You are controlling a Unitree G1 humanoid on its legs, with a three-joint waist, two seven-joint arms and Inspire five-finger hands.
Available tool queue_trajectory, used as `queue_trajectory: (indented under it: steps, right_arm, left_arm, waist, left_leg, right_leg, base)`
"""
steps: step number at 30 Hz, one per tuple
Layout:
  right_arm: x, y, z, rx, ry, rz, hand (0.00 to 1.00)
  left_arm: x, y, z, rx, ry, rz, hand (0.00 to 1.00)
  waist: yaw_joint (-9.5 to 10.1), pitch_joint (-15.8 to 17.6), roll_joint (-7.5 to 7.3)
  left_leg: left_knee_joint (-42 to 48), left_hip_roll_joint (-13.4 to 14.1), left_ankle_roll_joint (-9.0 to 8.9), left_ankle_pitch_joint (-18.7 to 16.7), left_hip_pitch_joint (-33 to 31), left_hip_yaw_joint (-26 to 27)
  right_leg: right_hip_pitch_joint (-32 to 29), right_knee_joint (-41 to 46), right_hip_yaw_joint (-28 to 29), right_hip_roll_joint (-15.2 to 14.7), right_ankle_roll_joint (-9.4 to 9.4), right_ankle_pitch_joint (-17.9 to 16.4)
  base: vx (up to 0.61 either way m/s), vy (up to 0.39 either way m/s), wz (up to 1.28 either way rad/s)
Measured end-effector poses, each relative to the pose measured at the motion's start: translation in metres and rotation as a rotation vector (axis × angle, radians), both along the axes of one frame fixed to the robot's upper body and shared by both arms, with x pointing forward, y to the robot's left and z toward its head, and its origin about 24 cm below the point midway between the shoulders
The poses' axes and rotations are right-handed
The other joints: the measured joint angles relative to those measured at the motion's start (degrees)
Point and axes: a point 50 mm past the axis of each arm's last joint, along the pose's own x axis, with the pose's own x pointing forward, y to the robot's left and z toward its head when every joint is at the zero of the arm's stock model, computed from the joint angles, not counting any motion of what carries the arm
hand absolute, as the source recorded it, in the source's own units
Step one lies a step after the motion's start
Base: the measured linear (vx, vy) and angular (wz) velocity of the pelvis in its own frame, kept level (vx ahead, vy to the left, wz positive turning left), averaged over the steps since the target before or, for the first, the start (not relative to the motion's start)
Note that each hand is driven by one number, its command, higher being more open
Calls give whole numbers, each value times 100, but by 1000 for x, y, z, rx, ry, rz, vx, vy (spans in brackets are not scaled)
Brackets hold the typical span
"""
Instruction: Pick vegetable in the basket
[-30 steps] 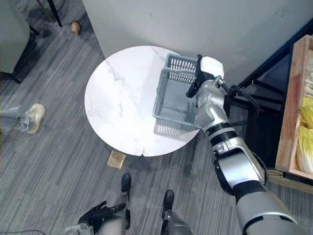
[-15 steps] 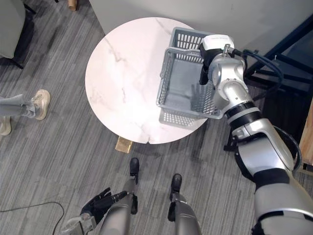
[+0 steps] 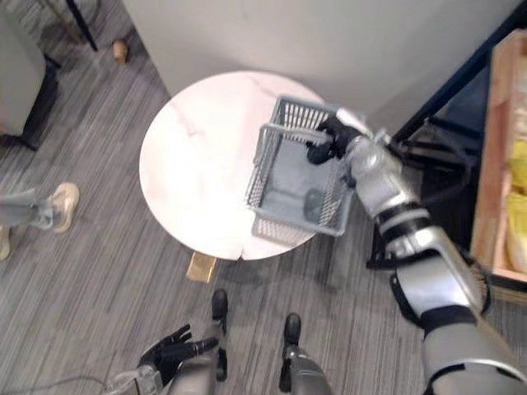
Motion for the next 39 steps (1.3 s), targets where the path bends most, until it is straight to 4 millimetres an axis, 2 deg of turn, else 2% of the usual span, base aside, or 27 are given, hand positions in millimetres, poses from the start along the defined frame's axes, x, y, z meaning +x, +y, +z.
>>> queue_trajectory:
  steps: [1, 4, 5, 7, 9, 13, 18, 21, 27, 30, 33, 34, 35, 39]
  right_arm:
    - [-12, 0, -35, 178, 76, 38, 0]
    - [-38, 3, -83, 386, 171, 71, 0]
    - [-54, 5, -104, 438, 203, 79, 0]
    - [-78, 4, -127, 486, 236, 83, 0]
    - [-114, -1, -159, 546, 281, 56, 0]
    - [-157, -13, -197, 590, 381, -31, 0]
    - [-191, -12, -227, 630, 484, -112, 0]
    - [-191, -12, -227, 599, 485, -94, 0]
    - [-193, -20, -228, 631, 466, -125, 0]
    - [-200, -28, -251, 656, 520, -213, 0]
    - [-223, -28, -297, 696, 676, -365, 0]
    - [-229, -27, -305, 702, 711, -394, 0]
    - [-242, -24, -320, 713, 780, -451, 0]
    - [-268, -16, -348, 789, 868, -603, 0]
  left_arm:
    - [-12, 3, -5, 15, 44, 27, 100]
    - [-23, 3, -11, 18, 90, 53, 100]
    - [-28, 1, -14, 21, 117, 69, 100]
    - [-36, -3, -19, 28, 155, 92, 100]
    - [-53, -4, -26, 53, 225, 120, 100]
    - [-74, -4, -33, 82, 299, 142, 100]
    - [-84, -3, -36, 113, 353, 109, 100]
    - [-89, -4, -39, 130, 387, 82, 100]
    - [-92, -10, -41, 129, 417, 74, 100]
    - [-93, -11, -42, 116, 433, 79, 100]
    - [-94, -14, -42, 118, 444, 54, 100]
    - [-94, -14, -42, 118, 445, 49, 100]
    - [-95, -16, -43, 112, 447, 47, 100]
    - [-96, -22, -44, 94, 456, 43, 100]
  waist:
    - [-149, -223, -102]
    - [-403, -309, -127]
    - [-489, -470, -105]
    - [-632, -723, -39]
    - [-776, -1023, -37]
    - [-1011, -1379, -51]
    - [-1214, -1539, -74]
    - [-1366, -1596, -37]
    - [-1456, -1724, 78]
    - [-1456, -1786, 78]
    - [-1462, -1815, 81]
    - [-1461, -1823, 94]
    - [-1461, -1846, 132]
    - [-1452, -1922, 267]
  left_leg:
    - [-1, 14, -10, -26, 68, 128]
    - [-7, 12, -16, -30, 357, 256]
    - [-34, 27, -39, -49, 416, 342]
    - [-35, 78, -65, -126, 456, 389]
    - [-36, 159, -145, -235, 682, 510]
    - [-36, 194, -147, -346, 892, 686]
    - [-36, 150, -102, -388, 1042, 976]
    - [-37, 115, -75, -419, 1146, 1213]
    - [-37, 50, -36, -472, 1243, 1433]
    - [-37, 9, -22, -492, 1280, 1511]
    - [-37, -28, -20, -510, 1358, 1553]
    - [-37, -31, -17, -521, 1381, 1556]
    - [-38, -41, -12, -541, 1418, 1557]
    - [-38, -79, 30, -591, 1428, 1566]
  right_leg:
    - [58, -125, 109, 19, -2, 62]
    - [357, -325, 278, 18, 10, 141]
    - [398, -396, 361, 31, 17, 170]
    - [452, -487, 405, 82, 4, 200]
    - [638, -510, 483, 161, -4, 187]
    - [777, -518, 593, 199, 20, 148]
    - [776, -485, 856, 168, 95, 193]
    - [767, -494, 1079, 150, 160, 243]
    - [768, -523, 1257, 109, 215, 284]
    - [786, -531, 1300, 86, 192, 304]
    - [885, -575, 1311, 45, 193, 307]
    - [912, -586, 1308, 37, 193, 306]
    - [968, -628, 1302, 27, 193, 305]
    - [989, -659, 1290, -15, 191, 266]
  base:
    - [64, 14, -45]
    - [40, 16, -35]
    - [-4, 20, -32]
    - [20, 20, -25]
    - [34, 6, -22]
    - [-14, 11, -15]
    - [-62, 49, -27]
    - [-53, 61, -36]
    - [-10, 38, -17]
    - [19, 31, -7]
    - [19, 25, -3]
    - [0, 0, 0]
    - [0, 0, 0]
    - [0, 0, 0]
